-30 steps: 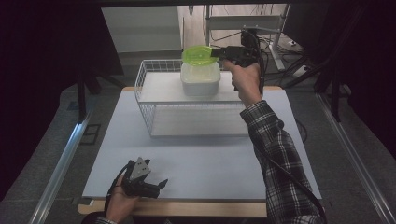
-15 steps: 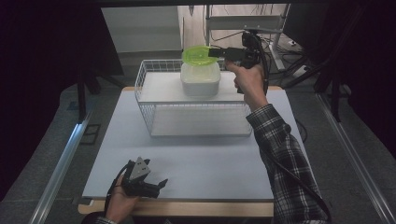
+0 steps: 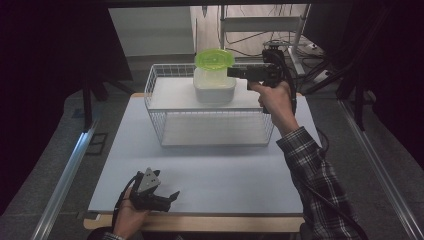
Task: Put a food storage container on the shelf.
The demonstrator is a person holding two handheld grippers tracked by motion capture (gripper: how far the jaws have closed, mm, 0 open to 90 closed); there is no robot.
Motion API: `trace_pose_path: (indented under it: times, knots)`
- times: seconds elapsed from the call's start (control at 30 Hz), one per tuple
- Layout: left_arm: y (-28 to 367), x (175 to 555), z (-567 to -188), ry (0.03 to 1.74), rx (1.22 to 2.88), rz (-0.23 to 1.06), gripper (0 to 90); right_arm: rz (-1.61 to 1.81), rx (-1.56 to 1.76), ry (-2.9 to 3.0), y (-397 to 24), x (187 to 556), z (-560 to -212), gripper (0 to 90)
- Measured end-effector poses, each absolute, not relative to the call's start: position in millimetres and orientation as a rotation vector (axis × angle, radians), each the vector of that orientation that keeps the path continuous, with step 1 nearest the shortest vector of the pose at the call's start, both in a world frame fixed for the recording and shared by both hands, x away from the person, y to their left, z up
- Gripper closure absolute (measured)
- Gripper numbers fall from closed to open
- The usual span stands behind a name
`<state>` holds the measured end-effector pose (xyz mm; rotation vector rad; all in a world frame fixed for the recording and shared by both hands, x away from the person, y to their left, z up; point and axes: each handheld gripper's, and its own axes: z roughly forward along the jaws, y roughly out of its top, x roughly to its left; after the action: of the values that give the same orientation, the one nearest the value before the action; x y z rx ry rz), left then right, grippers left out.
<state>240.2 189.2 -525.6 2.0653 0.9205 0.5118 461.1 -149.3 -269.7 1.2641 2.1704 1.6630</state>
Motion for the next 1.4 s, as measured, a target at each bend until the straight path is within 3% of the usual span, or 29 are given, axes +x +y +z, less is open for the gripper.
trace_pose_path:
  times: [0.67,1.4]
  knots:
    - [193.8,240.0,-522.6,0.895,1.98,0.441,1.9,1.622,1.117,2.221,-154.5,423.9,-285.4,7.7]
    - [192.4,240.0,-522.1,0.886,1.992,0.414,5.7,1.506,0.985,2.262,-155.6,395.3,-323.2,5.4]
